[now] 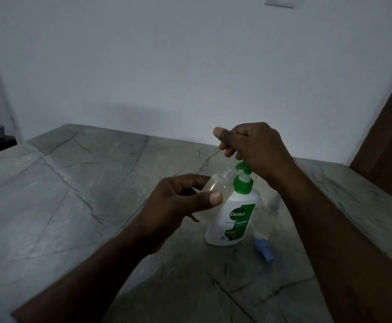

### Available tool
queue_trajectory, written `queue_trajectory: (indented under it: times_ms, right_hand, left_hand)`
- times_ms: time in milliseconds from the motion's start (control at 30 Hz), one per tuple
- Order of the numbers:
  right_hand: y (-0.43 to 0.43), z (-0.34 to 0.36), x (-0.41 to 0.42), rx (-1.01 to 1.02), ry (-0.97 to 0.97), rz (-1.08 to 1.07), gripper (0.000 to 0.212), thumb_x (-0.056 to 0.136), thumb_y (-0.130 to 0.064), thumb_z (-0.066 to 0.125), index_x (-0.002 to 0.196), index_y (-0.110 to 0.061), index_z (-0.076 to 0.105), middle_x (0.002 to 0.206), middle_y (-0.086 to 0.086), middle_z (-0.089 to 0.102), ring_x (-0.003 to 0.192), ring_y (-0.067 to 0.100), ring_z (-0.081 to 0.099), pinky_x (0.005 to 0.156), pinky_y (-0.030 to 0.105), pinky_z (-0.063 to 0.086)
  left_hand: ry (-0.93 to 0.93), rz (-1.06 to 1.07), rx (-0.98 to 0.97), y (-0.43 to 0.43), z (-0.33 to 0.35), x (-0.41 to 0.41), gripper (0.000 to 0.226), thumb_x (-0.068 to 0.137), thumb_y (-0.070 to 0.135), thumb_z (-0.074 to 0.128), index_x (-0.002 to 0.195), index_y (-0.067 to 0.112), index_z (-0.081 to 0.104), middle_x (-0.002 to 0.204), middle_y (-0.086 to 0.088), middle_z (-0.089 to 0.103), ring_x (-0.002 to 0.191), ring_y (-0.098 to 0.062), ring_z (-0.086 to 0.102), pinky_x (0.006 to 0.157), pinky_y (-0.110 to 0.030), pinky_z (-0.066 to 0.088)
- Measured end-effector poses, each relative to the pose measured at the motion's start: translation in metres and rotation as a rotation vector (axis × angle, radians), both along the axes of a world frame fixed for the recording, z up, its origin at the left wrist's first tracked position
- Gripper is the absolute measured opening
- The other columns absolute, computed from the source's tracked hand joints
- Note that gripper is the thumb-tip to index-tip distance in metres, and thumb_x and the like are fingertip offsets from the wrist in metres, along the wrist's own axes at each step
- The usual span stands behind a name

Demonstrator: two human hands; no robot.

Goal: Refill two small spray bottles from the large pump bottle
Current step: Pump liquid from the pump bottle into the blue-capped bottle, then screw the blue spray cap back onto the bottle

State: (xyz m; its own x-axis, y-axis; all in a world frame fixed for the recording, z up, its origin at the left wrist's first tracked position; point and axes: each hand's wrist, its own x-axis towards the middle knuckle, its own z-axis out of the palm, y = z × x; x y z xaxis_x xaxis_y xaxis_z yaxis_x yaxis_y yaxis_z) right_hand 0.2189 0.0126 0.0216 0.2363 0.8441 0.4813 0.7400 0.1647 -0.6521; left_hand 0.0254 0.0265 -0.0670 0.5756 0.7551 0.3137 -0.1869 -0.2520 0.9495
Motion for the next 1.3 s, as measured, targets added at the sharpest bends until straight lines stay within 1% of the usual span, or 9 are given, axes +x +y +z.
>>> queue_trajectory:
  times_ms: [167,333,500,700,833,933,1067,1200,1300]
  right_hand:
    - [0.002,-0.002,-0.003,0.103,0.128,-0.041,0.053,0.091,-0.066,0.059,0.067,-0.022,0.075,0.064,-0.008,0.073,0.054,-0.003,0.062,0.065,0.024,0.046]
    - [0.001,0.0,0.001,0.158,0.263,-0.093,0.07,0.094,-0.074,0.042,0.063,-0.02,0.074,0.063,-0.003,0.073,0.053,0.001,0.061,0.066,0.026,0.045]
    - [-0.014,-0.003,0.01,0.285,0.437,-0.097,0.071,0.099,-0.068,0.035,0.07,-0.017,0.074,0.065,-0.001,0.071,0.059,0.006,0.061,0.065,0.024,0.043]
    - [-0.061,-0.04,0.014,0.488,0.226,-0.199,0.036,0.095,-0.051,0.056,0.076,-0.023,0.068,0.071,-0.006,0.068,0.062,0.01,0.059,0.057,0.019,0.046]
    - [-0.096,-0.075,0.012,0.413,0.07,-0.229,0.023,0.092,-0.039,0.069,0.074,-0.026,0.063,0.072,-0.009,0.064,0.058,0.009,0.057,0.052,0.01,0.041]
    - [-0.113,-0.099,0.008,0.318,0.009,-0.243,0.024,0.09,-0.034,0.072,0.07,-0.026,0.062,0.07,-0.01,0.063,0.058,0.01,0.057,0.05,0.013,0.041]
    - [-0.125,-0.119,0.008,0.155,-0.045,-0.283,0.024,0.087,-0.03,0.078,0.068,-0.031,0.064,0.068,-0.013,0.065,0.062,0.007,0.061,0.053,0.02,0.047]
    - [-0.137,-0.126,0.011,0.049,-0.09,-0.293,0.018,0.082,-0.035,0.08,0.074,-0.036,0.064,0.072,-0.017,0.064,0.067,0.004,0.062,0.053,0.013,0.042]
    - [-0.142,-0.129,0.014,0.04,-0.128,-0.315,0.02,0.08,-0.036,0.082,0.082,-0.036,0.063,0.077,-0.017,0.062,0.068,0.003,0.059,0.055,0.014,0.041]
  left_hand:
    - [-0.023,0.031,0.008,-0.003,0.004,0.0,0.047,0.067,0.046,0.082,0.105,0.018,0.079,0.102,-0.012,0.078,0.09,-0.037,0.073,0.079,-0.056,0.058]
    - [-0.026,0.041,0.018,-0.004,0.006,0.0,0.049,0.064,0.048,0.084,0.103,0.02,0.08,0.102,-0.013,0.078,0.092,-0.041,0.072,0.083,-0.069,0.055]
    - [-0.035,0.05,0.018,-0.007,0.007,0.0,0.045,0.065,0.048,0.084,0.101,0.022,0.08,0.1,-0.013,0.078,0.092,-0.04,0.072,0.084,-0.068,0.055]
    - [-0.045,0.061,0.065,-0.012,0.007,0.002,0.043,0.062,0.052,0.085,0.1,0.031,0.077,0.103,-0.009,0.078,0.094,-0.038,0.072,0.083,-0.068,0.056]
    - [-0.062,0.064,0.133,-0.018,0.008,0.002,0.041,0.065,0.048,0.085,0.1,0.028,0.077,0.105,-0.008,0.076,0.097,-0.045,0.067,0.083,-0.07,0.053]
    - [-0.064,0.072,0.192,-0.024,0.009,0.001,0.039,0.068,0.049,0.083,0.101,0.027,0.077,0.102,-0.007,0.077,0.091,-0.041,0.069,0.079,-0.069,0.055]
    - [-0.005,0.06,0.294,-0.033,0.006,0.004,0.037,0.073,0.045,0.083,0.101,0.022,0.077,0.097,-0.005,0.078,0.082,-0.03,0.074,0.07,-0.061,0.06]
    - [0.076,-0.004,0.438,-0.043,-0.002,0.006,0.026,0.077,0.041,0.084,0.098,0.028,0.077,0.089,0.005,0.078,0.071,-0.012,0.074,0.06,-0.022,0.056]
    - [0.165,-0.022,0.537,-0.048,-0.004,0.009,0.027,0.078,0.046,0.081,0.099,0.029,0.077,0.089,0.012,0.077,0.071,-0.009,0.073,0.059,-0.018,0.052]
